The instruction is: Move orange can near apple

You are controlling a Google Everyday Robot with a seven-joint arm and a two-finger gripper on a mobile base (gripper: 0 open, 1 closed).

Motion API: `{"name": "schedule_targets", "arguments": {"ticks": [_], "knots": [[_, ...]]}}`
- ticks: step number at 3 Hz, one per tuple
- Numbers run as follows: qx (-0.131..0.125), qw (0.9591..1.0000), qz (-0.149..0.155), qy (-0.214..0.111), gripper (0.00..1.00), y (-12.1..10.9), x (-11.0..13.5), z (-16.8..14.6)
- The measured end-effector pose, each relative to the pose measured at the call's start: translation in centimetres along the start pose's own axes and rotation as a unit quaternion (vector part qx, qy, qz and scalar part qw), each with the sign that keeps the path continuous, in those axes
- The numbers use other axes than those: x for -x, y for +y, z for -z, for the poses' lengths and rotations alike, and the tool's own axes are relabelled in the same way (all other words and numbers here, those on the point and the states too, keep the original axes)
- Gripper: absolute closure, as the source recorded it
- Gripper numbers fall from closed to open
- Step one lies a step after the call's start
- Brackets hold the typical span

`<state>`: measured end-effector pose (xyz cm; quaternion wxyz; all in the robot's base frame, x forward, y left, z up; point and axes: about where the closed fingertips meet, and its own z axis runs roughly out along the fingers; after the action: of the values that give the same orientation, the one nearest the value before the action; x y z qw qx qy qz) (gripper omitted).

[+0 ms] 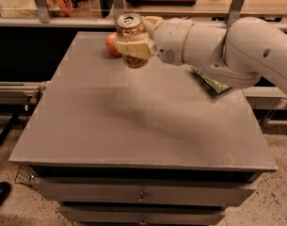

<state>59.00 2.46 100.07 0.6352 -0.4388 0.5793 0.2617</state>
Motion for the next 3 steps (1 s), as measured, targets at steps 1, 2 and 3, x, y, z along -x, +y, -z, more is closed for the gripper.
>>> {"name": "schedule_targets", "arguments": {"ticks": [1, 2, 3], "knots": [[-0.033, 0.9994, -0.006, -0.009, 1.0, -4.3, -1.1, -1.0], [-0.062, 0.9979, -0.02, 0.007, 1.0, -8.0, -4.1, -2.4], [-0.075, 0.9963, -0.041, 0.009, 1.0, -9.4, -6.6, -3.6]]}}
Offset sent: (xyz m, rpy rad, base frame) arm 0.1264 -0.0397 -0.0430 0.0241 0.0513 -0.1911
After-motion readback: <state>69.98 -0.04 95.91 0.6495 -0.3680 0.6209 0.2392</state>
